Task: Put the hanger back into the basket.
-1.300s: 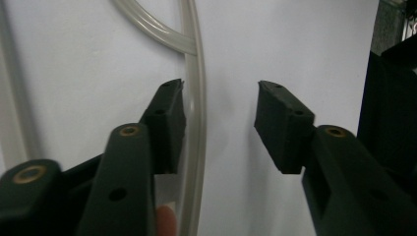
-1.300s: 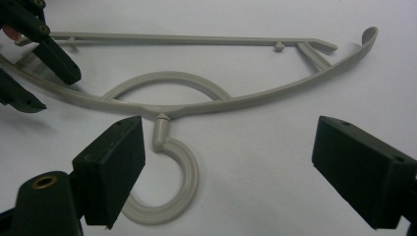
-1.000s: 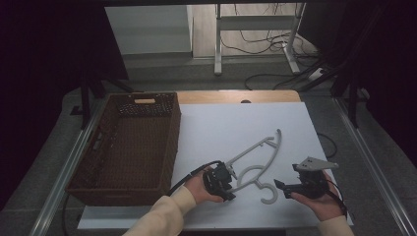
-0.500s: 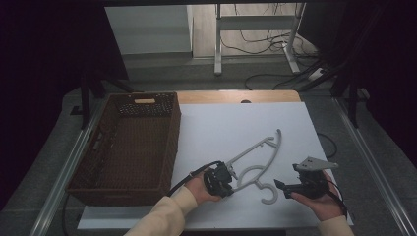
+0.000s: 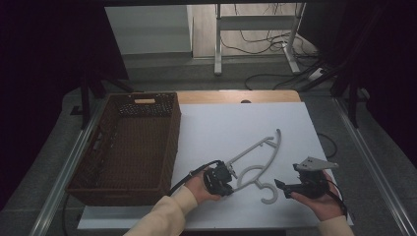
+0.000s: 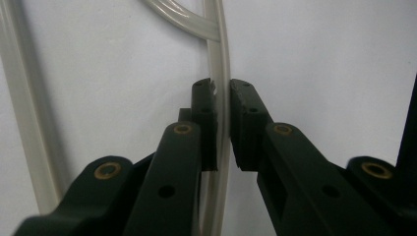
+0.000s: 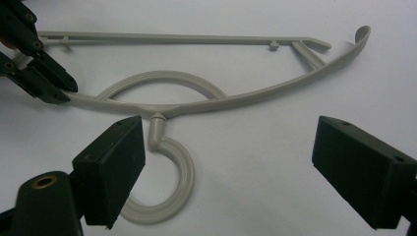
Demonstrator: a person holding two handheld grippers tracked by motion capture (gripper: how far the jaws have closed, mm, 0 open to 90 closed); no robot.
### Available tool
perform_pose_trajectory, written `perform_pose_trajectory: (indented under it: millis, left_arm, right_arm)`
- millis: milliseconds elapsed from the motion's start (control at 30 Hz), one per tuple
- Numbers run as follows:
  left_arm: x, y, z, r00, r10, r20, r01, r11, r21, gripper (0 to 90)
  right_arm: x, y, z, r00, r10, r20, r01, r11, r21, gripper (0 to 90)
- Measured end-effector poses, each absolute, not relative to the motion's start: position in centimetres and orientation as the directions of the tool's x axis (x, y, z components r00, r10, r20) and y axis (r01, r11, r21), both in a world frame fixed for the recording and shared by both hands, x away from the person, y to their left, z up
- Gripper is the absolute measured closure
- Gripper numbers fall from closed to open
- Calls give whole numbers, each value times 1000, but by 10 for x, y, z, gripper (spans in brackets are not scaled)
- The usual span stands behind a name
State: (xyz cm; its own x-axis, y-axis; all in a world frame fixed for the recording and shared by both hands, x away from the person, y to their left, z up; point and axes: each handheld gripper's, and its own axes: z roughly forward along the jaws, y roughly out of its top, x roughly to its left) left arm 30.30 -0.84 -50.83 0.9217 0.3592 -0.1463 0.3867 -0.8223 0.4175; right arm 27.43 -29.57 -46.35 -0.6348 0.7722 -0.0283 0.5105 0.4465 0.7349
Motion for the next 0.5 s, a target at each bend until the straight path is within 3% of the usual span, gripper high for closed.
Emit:
perform_pose_trajectory:
  millis: [233, 500]
  left_arm:
    - [303, -7, -508, 924, 354, -146, 382, -822, 422, 820]
    - [307, -1, -501, 925, 342, -167, 380, -804, 457, 821]
  right_arm:
    - [274, -298, -462, -623, 782, -33, 508, 436, 743, 131]
    - [276, -323, -455, -534, 845, 15, 517, 312, 797, 138]
